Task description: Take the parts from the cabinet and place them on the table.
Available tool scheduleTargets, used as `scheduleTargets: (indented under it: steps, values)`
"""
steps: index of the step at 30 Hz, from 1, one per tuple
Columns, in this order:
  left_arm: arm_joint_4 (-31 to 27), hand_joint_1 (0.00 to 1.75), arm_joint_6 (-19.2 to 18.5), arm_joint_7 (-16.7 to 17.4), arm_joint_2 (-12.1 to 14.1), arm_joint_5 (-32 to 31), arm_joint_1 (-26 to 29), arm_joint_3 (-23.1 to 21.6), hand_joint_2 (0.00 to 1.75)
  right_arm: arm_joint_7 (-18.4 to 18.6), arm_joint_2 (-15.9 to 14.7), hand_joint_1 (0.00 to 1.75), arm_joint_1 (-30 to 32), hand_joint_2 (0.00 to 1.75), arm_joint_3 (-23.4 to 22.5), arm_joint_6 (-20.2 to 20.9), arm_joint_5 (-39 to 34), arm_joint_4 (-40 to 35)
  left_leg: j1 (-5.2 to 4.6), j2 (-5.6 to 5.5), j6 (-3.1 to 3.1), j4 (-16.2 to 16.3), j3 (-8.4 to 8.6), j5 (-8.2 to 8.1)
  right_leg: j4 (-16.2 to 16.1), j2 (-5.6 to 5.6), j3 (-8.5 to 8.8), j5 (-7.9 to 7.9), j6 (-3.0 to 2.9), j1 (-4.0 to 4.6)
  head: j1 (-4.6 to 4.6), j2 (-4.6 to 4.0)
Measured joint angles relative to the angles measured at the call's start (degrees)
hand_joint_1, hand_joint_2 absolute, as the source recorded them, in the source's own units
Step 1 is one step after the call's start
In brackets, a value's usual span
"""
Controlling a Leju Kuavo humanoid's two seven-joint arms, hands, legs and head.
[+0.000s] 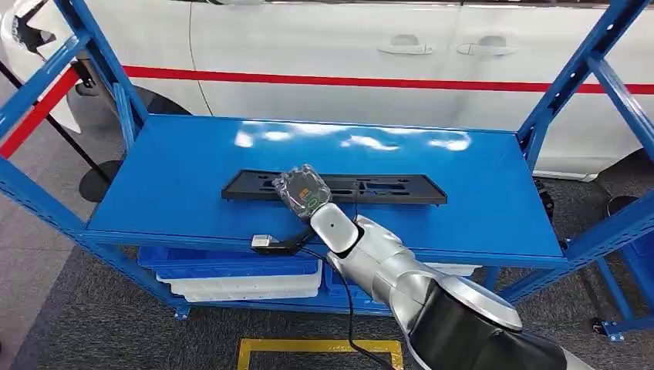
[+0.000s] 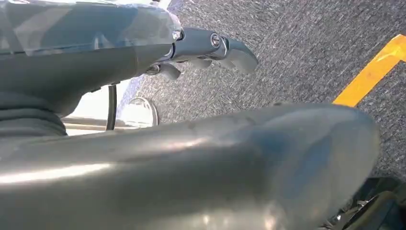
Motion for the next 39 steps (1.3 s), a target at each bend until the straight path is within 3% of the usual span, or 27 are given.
scheduleTargets:
  steps: [2,3,15,21,22,25,26,31,39]
  values:
    - [0.0,0.00,0.8,-0.2,0.0,0.3,0.0,0.0,0.00,0.0,0.0,1.75,0.1,1.75,-0.2,-0.3,0.2,0.0,0.00,0.00,0.00,0.0,0.00,0.00,0.0,0.00,0.00,0.00,0.00,0.00,0.00,0.00]
    - [0.0,0.00,1.4,-0.4,0.0,0.4,0.0,0.0,1.75,0.0,0.0,1.75,0.3,1.75,-0.4,-0.5,0.5,0.0,0.00,0.00,0.00,0.0,0.00,0.00,0.0,0.00,0.00,0.00,0.00,0.00,0.00,0.00]
    - [0.0,0.00,6.7,-4.4,0.0,-0.3,-0.3,-1.5,1.75,-0.5,-0.4,1.75,1.2,1.75,-3.1,-1.7,3.3,-0.1,0.00,0.00,0.00,0.0,0.01,0.01,0.0,0.00,0.01,0.00,0.00,0.00,0.00,0.00]
    - [0.0,0.00,16.8,-7.9,0.1,0.0,-0.3,-5.3,1.75,-0.5,-0.7,1.75,1.8,1.75,-4.1,-2.7,5.4,-0.2,0.00,0.00,0.01,0.0,0.00,0.01,0.0,0.00,0.01,0.00,0.00,0.00,0.00,0.00]
    - [0.0,0.00,16.8,-7.6,0.2,0.5,-0.5,-5.5,0.00,-0.7,-0.7,1.75,1.9,1.75,-4.4,-2.8,5.6,-0.2,0.00,0.00,0.01,0.0,0.00,0.01,0.0,0.00,0.01,0.00,0.00,0.00,0.00,0.00]
    - [0.0,0.00,15.5,-5.8,0.5,1.0,-0.8,-5.7,0.00,-1.0,-0.7,1.75,2.0,1.75,-4.8,-3.0,6.4,-0.2,0.00,0.00,0.00,0.0,0.01,0.01,0.0,0.00,0.00,0.00,0.00,0.00,0.00,0.00]
    - [0.0,0.00,15.9,-5.0,0.5,0.6,-0.8,-6.1,1.75,-1.0,-0.7,1.75,2.0,1.75,-5.0,-3.0,6.6,-0.2,0.00,0.00,0.00,0.0,0.00,0.01,0.0,0.00,0.00,0.00,0.00,0.00,0.00,0.00]
    - [0.0,0.00,18.9,-3.3,0.9,-0.1,-1.0,-10.8,1.75,-1.0,-0.7,1.75,2.2,1.75,-6.1,-3.0,7.8,-0.3,0.00,0.00,0.00,0.0,0.01,0.01,0.0,0.00,0.00,0.00,0.00,0.00,0.00,0.00]
    - [0.0,0.00,24.5,-3.9,1.2,0.9,-1.0,-12.8,1.75,-1.2,-1.0,1.75,2.6,1.75,-8.1,-3.1,9.3,-0.7,0.00,0.00,0.01,0.0,0.00,0.01,0.0,-0.01,0.01,0.00,0.00,-0.01,0.00,0.00]
